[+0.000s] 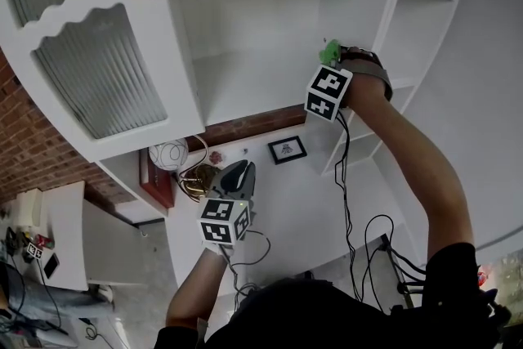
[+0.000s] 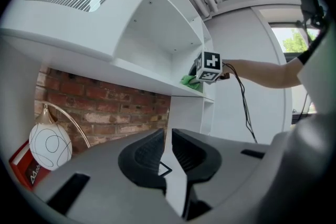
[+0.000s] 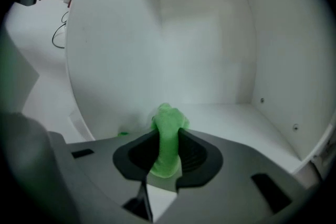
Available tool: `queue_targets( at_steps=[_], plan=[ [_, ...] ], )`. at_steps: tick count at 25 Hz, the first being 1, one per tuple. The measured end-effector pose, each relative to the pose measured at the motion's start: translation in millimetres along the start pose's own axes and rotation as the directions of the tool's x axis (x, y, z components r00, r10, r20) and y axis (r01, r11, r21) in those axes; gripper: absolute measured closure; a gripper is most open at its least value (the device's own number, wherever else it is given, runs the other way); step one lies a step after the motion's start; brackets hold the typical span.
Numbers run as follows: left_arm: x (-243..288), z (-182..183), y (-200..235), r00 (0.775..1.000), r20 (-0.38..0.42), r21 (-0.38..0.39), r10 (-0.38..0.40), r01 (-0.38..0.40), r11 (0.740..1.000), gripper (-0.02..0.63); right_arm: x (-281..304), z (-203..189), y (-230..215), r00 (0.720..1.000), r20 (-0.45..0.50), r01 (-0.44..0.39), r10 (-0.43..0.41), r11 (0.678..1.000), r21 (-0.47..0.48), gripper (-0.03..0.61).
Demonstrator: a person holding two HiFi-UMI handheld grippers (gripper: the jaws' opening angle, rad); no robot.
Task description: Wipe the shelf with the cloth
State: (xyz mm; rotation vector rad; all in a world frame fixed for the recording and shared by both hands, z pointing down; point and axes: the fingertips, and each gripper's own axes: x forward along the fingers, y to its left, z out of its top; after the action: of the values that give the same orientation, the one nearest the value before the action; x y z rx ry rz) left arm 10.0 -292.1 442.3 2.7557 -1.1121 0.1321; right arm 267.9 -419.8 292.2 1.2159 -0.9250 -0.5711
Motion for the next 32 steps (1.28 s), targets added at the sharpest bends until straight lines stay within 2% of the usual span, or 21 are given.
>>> queue_targets(
  at_steps=[2, 3, 4, 5, 6, 7, 8, 9, 10, 11, 14, 16, 17, 19, 23, 25, 32],
  plan=[
    [-1, -2, 1, 1.000, -0.006, 0.000, 0.001, -0.001, 1.000, 0.568, -18, 16, -20, 0.989, 0.139, 0.036, -0.052, 0.993, 0.114, 0.489],
    [-2, -3, 3, 1.000, -0.009, -0.002, 0.005, -0.005, 1.000, 0.568, -29, 26, -27, 0.974, 0.221, -0.007, -0.040, 0.978, 0.209, 0.489],
    [-4, -5, 6, 1.000, -0.013, -0.005, 0.011, -0.011, 1.000, 0.568, -41, 36, -31, 0.950, 0.312, -0.098, -0.005, 0.945, 0.312, 0.489],
    [-6, -7, 8, 1.000, -0.016, -0.009, 0.017, -0.017, 1.000, 0.568, -53, 47, -32, 0.911, 0.410, -0.225, 0.043, 0.886, 0.406, 0.489],
    [-8, -8, 10, 1.000, -0.018, -0.012, 0.024, -0.024, 1.000, 0.568, -66, 60, -31, 0.854, 0.513, -0.369, 0.090, 0.799, 0.475, 0.489],
    [-10, -9, 11, 0.999, -0.019, -0.014, 0.030, -0.031, 0.999, 0.568, -79, 73, -31, 0.782, 0.611, -0.509, 0.126, 0.694, 0.509, 0.489],
    [-12, -10, 13, 0.999, -0.020, -0.014, 0.037, -0.038, 0.999, 0.568, -92, 87, -30, 0.703, 0.695, -0.629, 0.150, 0.587, 0.509, 0.489],
    [-15, -10, 15, 0.999, -0.021, -0.012, 0.045, -0.045, 0.999, 0.568, -105, 99, -29, 0.625, 0.763, -0.721, 0.163, 0.494, 0.485, 0.489],
    [-19, -10, 17, 0.998, -0.021, -0.010, 0.054, -0.054, 0.999, 0.568, -117, 111, -29, 0.557, 0.813, -0.787, 0.171, 0.423, 0.450, 0.489],
    [-23, -9, 19, 0.998, -0.020, -0.008, 0.064, -0.064, 0.998, 0.568, -127, 122, -27, 0.499, 0.847, -0.833, 0.181, 0.369, 0.412, 0.489],
    [-38, -6, 31, 0.995, -0.010, -0.007, 0.102, -0.102, 0.995, 0.568, -148, 151, -15, 0.359, 0.905, -0.924, 0.227, 0.224, 0.310, 0.489],
    [-50, -6, 39, 0.992, -0.006, -0.009, 0.125, -0.126, 0.992, 0.568, -160, 168, -7, 0.274, 0.929, -0.961, 0.247, 0.116, 0.253, 0.489],
    [-55, -6, 44, 0.991, -0.006, -0.011, 0.135, -0.135, 0.991, 0.568, -165, 176, -2, 0.242, 0.936, -0.970, 0.257, 0.074, 0.230, 0.489],
    [-64, -7, 51, 0.989, -0.006, -0.013, 0.149, -0.149, 0.989, 0.568, -171, 189, 7, 0.206, 0.938, -0.978, 0.278, 0.030, 0.206, 0.489],
    [-77, -8, 59, 0.988, -0.003, -0.014, 0.152, -0.152, 0.988, 0.568, -180, 206, 24, 0.178, 0.935, -0.980, 0.306, -0.028, 0.196, 0.489],
    [-81, -8, 62, 0.989, -0.002, -0.012, 0.145, -0.145, 0.989, 0.568, -183, 212, 31, 0.181, 0.931, -0.978, 0.316, -0.039, 0.203, 0.489],
    [-92, -7, 68, 0.994, 0.001, -0.004, 0.109, -0.108, 0.994, 0.568, -187, 227, 51, 0.231, 0.911, -0.966, 0.341, -0.031, 0.256, 0.489]
  ],
)
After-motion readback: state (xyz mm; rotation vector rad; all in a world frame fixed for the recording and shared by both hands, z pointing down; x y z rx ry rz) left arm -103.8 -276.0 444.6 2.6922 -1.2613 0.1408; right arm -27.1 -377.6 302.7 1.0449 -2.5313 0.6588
